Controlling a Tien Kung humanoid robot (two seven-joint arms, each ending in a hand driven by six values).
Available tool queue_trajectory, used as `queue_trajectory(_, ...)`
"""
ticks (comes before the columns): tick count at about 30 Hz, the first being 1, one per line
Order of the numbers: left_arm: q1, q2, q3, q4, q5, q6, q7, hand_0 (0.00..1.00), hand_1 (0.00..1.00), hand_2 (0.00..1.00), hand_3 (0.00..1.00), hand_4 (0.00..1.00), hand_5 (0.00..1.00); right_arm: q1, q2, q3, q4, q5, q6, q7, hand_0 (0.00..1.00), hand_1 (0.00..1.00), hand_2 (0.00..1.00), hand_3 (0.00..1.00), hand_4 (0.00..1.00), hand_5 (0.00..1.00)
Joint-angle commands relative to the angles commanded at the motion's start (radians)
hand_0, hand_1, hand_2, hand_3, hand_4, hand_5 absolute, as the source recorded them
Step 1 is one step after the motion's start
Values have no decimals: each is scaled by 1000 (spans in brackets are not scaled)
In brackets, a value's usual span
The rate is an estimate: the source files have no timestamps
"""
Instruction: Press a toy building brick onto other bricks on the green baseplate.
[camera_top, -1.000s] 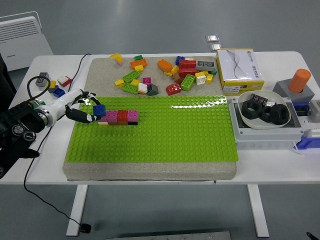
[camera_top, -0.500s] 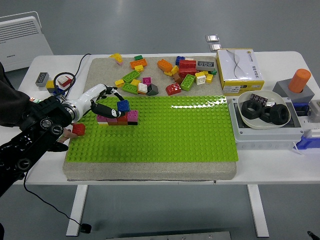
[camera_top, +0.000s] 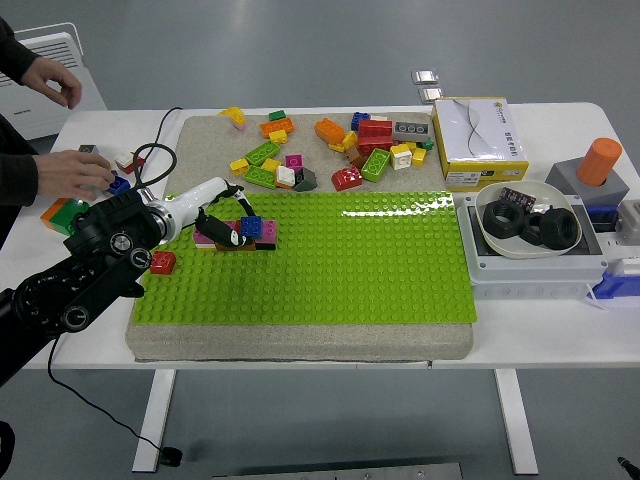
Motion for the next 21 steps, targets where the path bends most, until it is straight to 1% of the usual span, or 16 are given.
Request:
queue_trajectory(8,-36,-5,20,29,-57,-19,0,998,998,998,519,841,2,3,-3,12,0,-14,2,1,520,612,723,809,898,998)
queue_trajectory(21,-86,-24,63,98,-118,-41,4,998,998,997,521,841,2,8,-8,26,0,-30,5,2,520,609,718,809,899,998)
